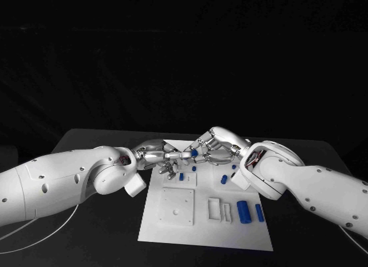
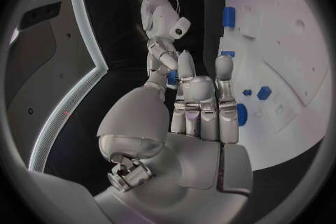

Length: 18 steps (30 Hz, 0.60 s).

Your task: Assemble the parts on the task board

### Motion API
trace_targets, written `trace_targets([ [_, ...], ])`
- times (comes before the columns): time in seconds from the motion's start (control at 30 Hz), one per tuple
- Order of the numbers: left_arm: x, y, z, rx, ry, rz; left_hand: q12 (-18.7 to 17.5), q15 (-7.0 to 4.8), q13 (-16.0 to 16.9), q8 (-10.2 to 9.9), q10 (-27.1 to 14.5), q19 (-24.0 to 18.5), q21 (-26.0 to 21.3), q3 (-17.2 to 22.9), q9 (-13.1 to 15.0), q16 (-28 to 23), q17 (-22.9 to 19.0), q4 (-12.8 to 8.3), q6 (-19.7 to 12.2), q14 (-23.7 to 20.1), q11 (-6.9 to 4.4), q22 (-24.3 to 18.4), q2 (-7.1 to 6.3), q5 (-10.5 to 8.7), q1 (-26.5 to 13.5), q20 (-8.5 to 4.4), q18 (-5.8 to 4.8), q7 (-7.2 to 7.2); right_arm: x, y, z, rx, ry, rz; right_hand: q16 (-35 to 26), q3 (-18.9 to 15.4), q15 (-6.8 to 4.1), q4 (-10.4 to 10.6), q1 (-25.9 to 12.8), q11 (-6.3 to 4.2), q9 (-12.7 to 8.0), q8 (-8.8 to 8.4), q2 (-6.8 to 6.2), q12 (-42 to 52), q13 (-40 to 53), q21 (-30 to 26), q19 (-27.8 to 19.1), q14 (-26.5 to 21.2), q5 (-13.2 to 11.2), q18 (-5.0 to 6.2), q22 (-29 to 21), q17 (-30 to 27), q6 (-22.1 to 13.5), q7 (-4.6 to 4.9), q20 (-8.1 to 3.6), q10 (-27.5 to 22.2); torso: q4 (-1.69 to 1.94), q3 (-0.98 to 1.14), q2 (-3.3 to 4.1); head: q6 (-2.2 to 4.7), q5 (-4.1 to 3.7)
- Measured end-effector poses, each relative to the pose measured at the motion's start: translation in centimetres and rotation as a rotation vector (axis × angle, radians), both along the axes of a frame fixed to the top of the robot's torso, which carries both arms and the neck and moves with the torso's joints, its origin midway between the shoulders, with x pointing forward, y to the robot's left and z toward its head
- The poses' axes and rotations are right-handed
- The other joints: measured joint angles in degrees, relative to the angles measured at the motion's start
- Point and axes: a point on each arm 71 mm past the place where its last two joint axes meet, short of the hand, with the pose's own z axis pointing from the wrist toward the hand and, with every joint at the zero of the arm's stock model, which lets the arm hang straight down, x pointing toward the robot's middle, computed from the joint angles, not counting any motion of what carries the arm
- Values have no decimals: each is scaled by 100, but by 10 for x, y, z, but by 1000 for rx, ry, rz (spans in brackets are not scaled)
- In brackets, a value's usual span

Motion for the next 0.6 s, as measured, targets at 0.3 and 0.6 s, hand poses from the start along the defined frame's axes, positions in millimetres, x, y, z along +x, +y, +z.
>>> trace_targets([
  [0.3, 1, 1, -1, 8, 6, 5, 0, 33, 0, 0, -1, 0, -24, -118, -24, 0, 0, 87, -21, -34, 1, -1, -141, 159, -142, 0, 0, 21, 0, 0, 0, -2, 1, 8, 0, 104, 0, 73, -69, 1, 0, 0, -69, 0, 7, 0, 0, 0, -40, -1, 14, 5, 0, 0, 0, 0, -1, 0, 0, -2, -13],
  [0.6, 2, 4, -1, 14, 9, 11, 0, 54, 4, 0, -23, -1, -54, -592, -24, 0, -12, 165, -21, -55, 23, -1, -129, 329, -207, 0, 0, 21, 1, -2, -1, -10, 3, 9, 0, 183, 0, 86, -74, 1, 0, 0, -75, 1, 13, -22, 20, 0, -45, -1, 14, 14, 0, 0, -19, -1, -3, 0, -1, 4, -23],
])
